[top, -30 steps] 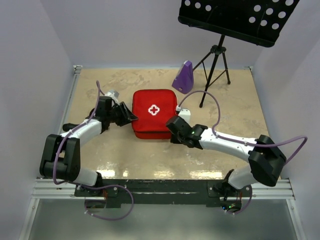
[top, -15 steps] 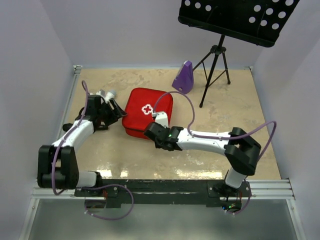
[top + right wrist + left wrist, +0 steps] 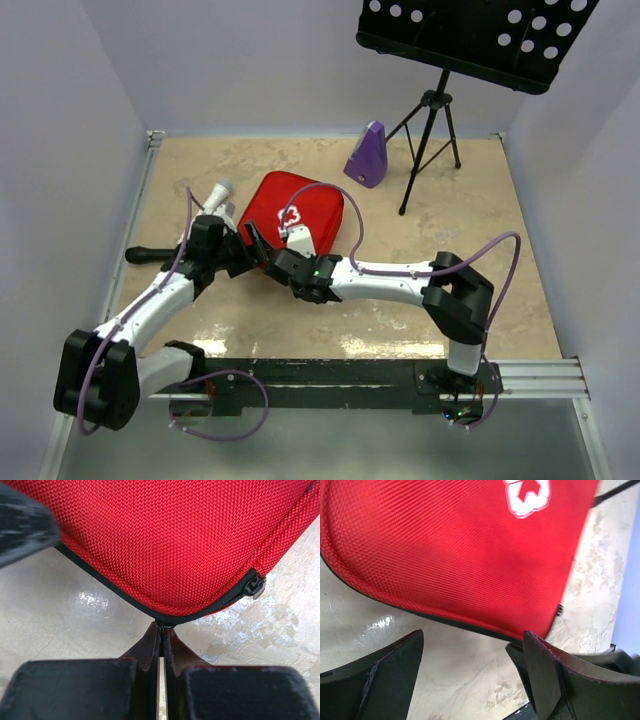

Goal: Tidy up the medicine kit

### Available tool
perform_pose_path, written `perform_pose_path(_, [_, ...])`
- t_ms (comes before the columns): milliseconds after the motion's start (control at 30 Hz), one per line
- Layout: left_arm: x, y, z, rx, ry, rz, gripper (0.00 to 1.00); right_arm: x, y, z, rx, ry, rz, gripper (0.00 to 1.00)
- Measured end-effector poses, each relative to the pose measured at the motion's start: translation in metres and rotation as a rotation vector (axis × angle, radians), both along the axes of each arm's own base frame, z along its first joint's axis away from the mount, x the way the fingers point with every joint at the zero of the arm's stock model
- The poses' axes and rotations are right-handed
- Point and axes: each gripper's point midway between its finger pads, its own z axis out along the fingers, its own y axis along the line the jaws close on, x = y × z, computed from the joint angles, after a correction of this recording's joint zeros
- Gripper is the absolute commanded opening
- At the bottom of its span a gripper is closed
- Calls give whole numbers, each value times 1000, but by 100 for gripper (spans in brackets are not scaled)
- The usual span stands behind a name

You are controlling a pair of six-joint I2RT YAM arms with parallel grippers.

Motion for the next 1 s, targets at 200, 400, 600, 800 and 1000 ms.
perform_pose_path(200, [6, -5, -30, 12, 80, 8, 86, -1, -1, 0, -7, -12, -1, 0])
perform_pose_path(400, [19, -12, -32, 17, 85, 12, 73, -2, -9, 1, 21, -29, -26, 0])
perform_pose_path(600, [31, -16, -30, 22, 91, 25, 48, -3, -16, 2, 95, -38, -79, 0])
perform_pose_path(800, [42, -1, -24, 4, 41, 75, 43, -3, -39, 3, 183, 2, -132, 0])
perform_pose_path(1000, [45, 1, -24, 1, 36, 82, 43, -3, -42, 4, 205, 25, -137, 0])
